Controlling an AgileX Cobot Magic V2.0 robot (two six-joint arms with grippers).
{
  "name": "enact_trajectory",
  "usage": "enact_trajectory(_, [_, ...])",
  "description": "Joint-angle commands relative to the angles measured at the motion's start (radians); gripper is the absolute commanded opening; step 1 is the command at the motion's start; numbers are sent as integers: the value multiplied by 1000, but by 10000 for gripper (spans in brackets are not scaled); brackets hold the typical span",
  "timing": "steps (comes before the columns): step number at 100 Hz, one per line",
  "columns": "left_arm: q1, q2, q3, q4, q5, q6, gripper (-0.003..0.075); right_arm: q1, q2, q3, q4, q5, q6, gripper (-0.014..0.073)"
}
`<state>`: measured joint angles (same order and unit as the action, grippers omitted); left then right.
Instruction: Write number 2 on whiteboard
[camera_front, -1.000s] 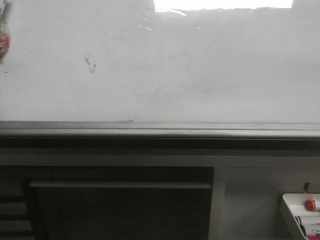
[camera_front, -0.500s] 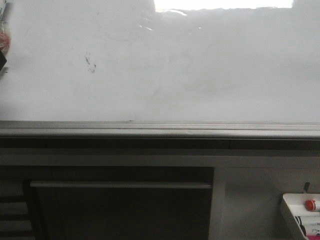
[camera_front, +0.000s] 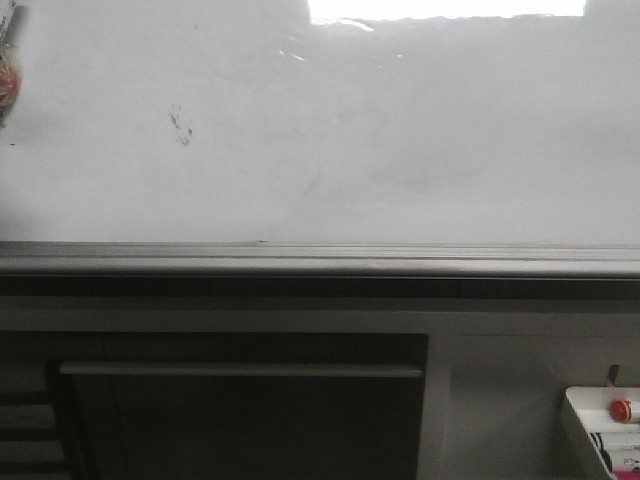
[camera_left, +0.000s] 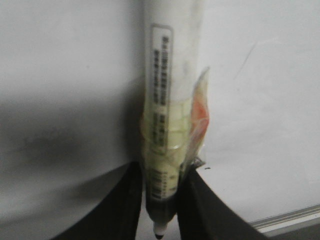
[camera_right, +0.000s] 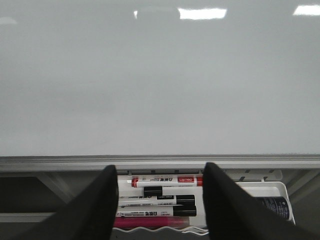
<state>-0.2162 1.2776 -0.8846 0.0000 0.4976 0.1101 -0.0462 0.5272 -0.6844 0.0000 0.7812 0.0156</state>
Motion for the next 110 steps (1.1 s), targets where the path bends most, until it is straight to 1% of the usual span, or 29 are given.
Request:
enact_trajectory(1, [-6, -20, -34, 0, -36, -2, 96, -3, 13, -33, -9, -62, -6, 342])
enact_trajectory(31, [-6, -27, -34, 0, -15, -2, 31, -3, 13, -33, -9, -66, -6, 342])
enact_trajectory(51, [-6, -74, -34, 0, 5, -2, -11, -3, 13, -33, -7, -64, -6, 342])
enact_trajectory(60, [-6, -108, -36, 0, 33, -2, -18, -3, 13, -33, 23, -68, -6, 342])
enact_trajectory(67, [-13, -135, -46, 0, 81, 6, -18, -3, 13, -33, 58, -70, -16, 342])
enact_trajectory(75, [-37, -156, -79, 0, 169, 61, -18, -2, 23, -41, 122, -66, -76, 342])
enact_trajectory(88, [-118, -158, -170, -8, 345, 146, -18, -2, 74, -71, 282, -12, -221, 342])
enact_trajectory(94, [-172, -156, -205, -30, 422, 195, -18, 0, 114, -90, 375, 27, -317, 342])
enact_trajectory(95, [-178, -156, -213, -33, 429, 201, -18, 0, 118, -91, 375, 31, -327, 342])
enact_trajectory(99, [-216, -156, -229, -54, 468, 235, -18, 2, 146, -104, 451, 55, -386, 342])
enact_trajectory(110, [-318, -156, -260, -99, 539, 310, -18, 23, 220, -141, 632, 152, -612, 342])
